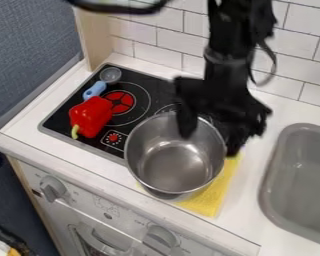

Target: Move the silver bowl to the bottom right corner of right burner

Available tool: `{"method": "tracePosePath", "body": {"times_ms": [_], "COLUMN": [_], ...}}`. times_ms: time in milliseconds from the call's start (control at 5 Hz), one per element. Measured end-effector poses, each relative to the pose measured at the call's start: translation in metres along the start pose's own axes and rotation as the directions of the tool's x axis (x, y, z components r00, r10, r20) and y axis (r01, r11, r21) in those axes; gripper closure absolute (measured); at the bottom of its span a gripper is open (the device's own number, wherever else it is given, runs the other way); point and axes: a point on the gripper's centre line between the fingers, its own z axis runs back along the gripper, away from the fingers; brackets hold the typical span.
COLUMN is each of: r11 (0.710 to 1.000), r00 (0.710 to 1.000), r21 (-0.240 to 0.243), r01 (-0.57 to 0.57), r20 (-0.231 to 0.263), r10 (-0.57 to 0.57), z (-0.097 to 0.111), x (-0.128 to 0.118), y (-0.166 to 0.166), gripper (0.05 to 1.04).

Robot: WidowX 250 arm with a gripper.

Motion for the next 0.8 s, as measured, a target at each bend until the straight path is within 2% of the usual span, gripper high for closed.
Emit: {"method": "tracePosePath", "body": {"times_ms": [200,800], "r11": [0.999,0.999], "r00": [0.999,0.999], "r21": [-0.012,-0.012], "r01": [-0.04,-0.04], "r20": [0.002,0.004], "r10": [0.04,0.04], "z": [0.0023,0.0028], "x": [0.0038,0.0039], "y": [0.0107,0.0112], "gripper": [0.075,0.082]}}
